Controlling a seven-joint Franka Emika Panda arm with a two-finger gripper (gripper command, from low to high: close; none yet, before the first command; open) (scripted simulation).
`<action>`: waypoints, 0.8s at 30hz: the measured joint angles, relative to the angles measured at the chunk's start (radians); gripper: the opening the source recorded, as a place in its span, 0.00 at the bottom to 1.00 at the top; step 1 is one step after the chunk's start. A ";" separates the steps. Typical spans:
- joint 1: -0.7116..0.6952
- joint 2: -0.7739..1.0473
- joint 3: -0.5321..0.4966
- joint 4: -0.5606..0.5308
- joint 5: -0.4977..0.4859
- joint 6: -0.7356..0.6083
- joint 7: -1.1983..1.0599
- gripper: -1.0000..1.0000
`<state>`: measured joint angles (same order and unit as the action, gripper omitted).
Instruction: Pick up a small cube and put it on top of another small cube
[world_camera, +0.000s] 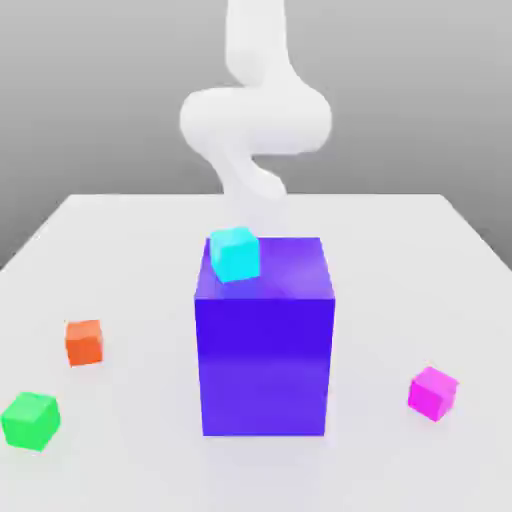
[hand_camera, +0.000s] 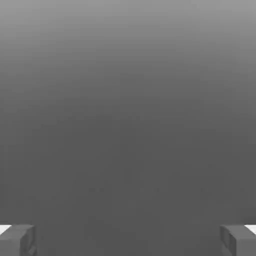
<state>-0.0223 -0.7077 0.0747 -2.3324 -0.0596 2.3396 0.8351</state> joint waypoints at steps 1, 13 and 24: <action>-0.009 0.040 0.031 -0.014 -0.026 0.017 0.015 0.50; -0.038 0.494 0.292 -0.166 -0.303 0.199 0.176 0.50; 0.082 0.817 0.425 -0.326 -0.261 0.419 0.114 0.50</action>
<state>0.0602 0.1096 0.4999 -2.6580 -0.3203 2.7585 0.9491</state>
